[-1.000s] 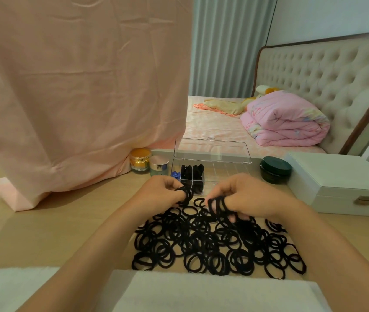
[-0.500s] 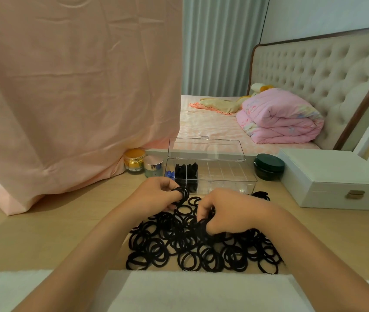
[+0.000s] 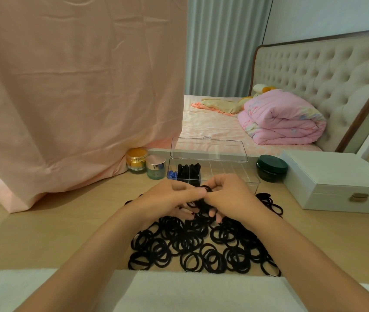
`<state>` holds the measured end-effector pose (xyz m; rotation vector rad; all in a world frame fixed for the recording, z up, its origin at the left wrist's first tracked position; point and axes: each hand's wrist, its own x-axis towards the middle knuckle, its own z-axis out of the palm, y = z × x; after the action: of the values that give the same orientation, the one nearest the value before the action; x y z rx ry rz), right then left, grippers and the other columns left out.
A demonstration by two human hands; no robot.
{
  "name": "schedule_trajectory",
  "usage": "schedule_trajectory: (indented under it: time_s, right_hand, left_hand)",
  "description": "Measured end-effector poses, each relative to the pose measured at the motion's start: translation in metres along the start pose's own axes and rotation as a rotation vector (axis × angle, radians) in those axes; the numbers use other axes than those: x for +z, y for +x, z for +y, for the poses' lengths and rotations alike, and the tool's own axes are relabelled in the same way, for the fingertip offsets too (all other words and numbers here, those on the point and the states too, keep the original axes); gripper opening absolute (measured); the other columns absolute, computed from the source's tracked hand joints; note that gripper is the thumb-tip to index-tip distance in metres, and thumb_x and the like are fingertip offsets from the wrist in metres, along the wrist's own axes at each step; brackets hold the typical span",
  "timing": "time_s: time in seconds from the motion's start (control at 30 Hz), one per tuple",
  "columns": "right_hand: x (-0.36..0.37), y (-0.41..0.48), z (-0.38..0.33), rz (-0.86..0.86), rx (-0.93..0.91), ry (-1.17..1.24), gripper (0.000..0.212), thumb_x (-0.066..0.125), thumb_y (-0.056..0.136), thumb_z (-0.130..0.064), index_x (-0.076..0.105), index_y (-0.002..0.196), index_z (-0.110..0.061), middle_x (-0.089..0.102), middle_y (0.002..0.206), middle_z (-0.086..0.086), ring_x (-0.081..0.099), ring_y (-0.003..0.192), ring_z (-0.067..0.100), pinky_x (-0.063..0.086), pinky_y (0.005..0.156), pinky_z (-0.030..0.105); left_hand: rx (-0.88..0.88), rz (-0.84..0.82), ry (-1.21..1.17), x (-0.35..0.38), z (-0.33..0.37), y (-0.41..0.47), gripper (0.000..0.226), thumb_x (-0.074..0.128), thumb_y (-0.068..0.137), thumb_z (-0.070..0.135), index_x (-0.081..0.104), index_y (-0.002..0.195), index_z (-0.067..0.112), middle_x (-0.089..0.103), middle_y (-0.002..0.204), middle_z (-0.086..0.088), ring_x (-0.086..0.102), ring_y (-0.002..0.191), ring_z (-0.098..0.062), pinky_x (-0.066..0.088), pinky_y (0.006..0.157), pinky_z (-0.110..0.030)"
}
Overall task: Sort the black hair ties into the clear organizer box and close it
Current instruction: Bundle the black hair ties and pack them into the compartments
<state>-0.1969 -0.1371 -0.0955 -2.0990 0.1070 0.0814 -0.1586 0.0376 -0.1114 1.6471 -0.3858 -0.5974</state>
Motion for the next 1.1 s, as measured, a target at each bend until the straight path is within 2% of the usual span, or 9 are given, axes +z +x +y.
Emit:
schedule_trajectory:
  time_s: [0.07, 0.17, 0.27, 0.43, 0.57, 0.63, 0.77, 0.97, 1.1]
  right_hand:
    - [0.007, 0.002, 0.004, 0.007, -0.027, -0.079, 0.008, 0.071, 0.09, -0.014, 0.065, 0.093, -0.02, 0.076, 0.075, 0.011, 0.065, 0.052, 0.02, 0.055, 0.05, 0.03]
    - [0.011, 0.001, 0.006, 0.006, -0.053, -0.159, 0.011, 0.072, 0.087, -0.015, 0.065, 0.092, -0.021, 0.076, 0.073, 0.009, 0.063, 0.046, 0.012, 0.05, 0.043, 0.022]
    - [0.008, 0.001, 0.006, -0.051, -0.058, -0.133, 0.014, 0.072, 0.087, -0.012, 0.066, 0.098, -0.018, 0.076, 0.081, 0.01, 0.065, 0.049, 0.009, 0.052, 0.047, 0.022]
    - [-0.01, -0.001, 0.005, -0.243, -0.01, 0.027, 0.02, 0.074, 0.092, -0.022, 0.068, 0.109, -0.015, 0.074, 0.095, 0.015, 0.066, 0.071, 0.022, 0.057, 0.059, 0.027]
    - [-0.012, 0.0, 0.005, -0.116, -0.045, 0.014, 0.037, 0.081, 0.085, -0.026, 0.065, 0.117, -0.02, 0.07, 0.105, 0.006, 0.068, 0.071, 0.013, 0.054, 0.054, 0.022]
    - [-0.011, -0.001, 0.005, -0.132, -0.054, 0.005, 0.046, 0.081, 0.085, -0.027, 0.062, 0.127, -0.023, 0.069, 0.113, 0.003, 0.074, 0.082, 0.013, 0.057, 0.058, 0.023]
    - [-0.011, -0.003, 0.004, -0.191, -0.043, 0.149, 0.03, 0.077, 0.088, -0.016, 0.073, 0.118, -0.016, 0.079, 0.1, 0.006, 0.077, 0.089, 0.019, 0.064, 0.071, 0.03]
    - [-0.01, -0.001, 0.003, -0.1, -0.022, 0.209, 0.022, 0.076, 0.089, -0.018, 0.075, 0.111, -0.015, 0.079, 0.095, 0.006, 0.078, 0.084, 0.019, 0.064, 0.069, 0.029]
    - [-0.008, -0.002, 0.0, -0.036, -0.049, 0.374, 0.014, 0.071, 0.093, -0.014, 0.073, 0.104, -0.022, 0.079, 0.097, 0.005, 0.078, 0.085, 0.023, 0.065, 0.067, 0.033]
  left_hand:
    - [0.012, 0.063, 0.112, 0.002, -0.003, -0.002, 0.029, 0.077, 0.085, 0.035, 0.076, 0.106, 0.014, 0.077, 0.102, -0.004, 0.074, 0.097, -0.017, 0.06, 0.09, -0.038]
    - [-0.005, 0.067, 0.111, 0.001, -0.007, 0.002, 0.019, 0.071, 0.092, 0.024, 0.077, 0.106, 0.012, 0.077, 0.103, -0.005, 0.074, 0.098, -0.016, 0.06, 0.089, -0.036]
    - [0.035, 0.062, 0.172, -0.003, -0.008, 0.0, 0.017, 0.065, 0.096, 0.02, 0.077, 0.105, 0.012, 0.078, 0.1, -0.004, 0.074, 0.095, -0.014, 0.061, 0.084, -0.03]
    - [0.069, 0.075, 0.268, -0.004, -0.009, 0.0, 0.016, 0.063, 0.098, 0.021, 0.076, 0.105, 0.015, 0.077, 0.098, 0.0, 0.074, 0.09, -0.011, 0.061, 0.078, -0.025]
    - [0.084, 0.125, 0.214, -0.005, -0.01, 0.001, 0.016, 0.062, 0.098, 0.023, 0.076, 0.103, 0.017, 0.077, 0.101, -0.001, 0.075, 0.09, -0.017, 0.062, 0.082, -0.031]
    - [0.106, 0.141, 0.164, -0.004, -0.01, 0.001, 0.015, 0.063, 0.097, 0.023, 0.077, 0.101, 0.018, 0.077, 0.1, 0.0, 0.075, 0.091, -0.017, 0.061, 0.081, -0.03]
    - [0.134, 0.159, 0.05, -0.002, -0.007, 0.0, 0.013, 0.07, 0.092, 0.022, 0.079, 0.101, 0.021, 0.078, 0.099, -0.001, 0.075, 0.092, -0.018, 0.06, 0.082, -0.03]
    - [0.219, 0.19, 0.189, -0.003, -0.003, 0.0, 0.026, 0.079, 0.084, 0.022, 0.07, 0.108, 0.02, 0.072, 0.079, 0.006, 0.074, 0.083, -0.015, 0.063, 0.078, -0.034]
    - [0.266, 0.235, 0.236, -0.006, 0.01, 0.007, 0.026, 0.081, 0.082, 0.029, 0.071, 0.105, 0.022, 0.076, 0.087, 0.004, 0.072, 0.08, -0.009, 0.059, 0.073, -0.025]
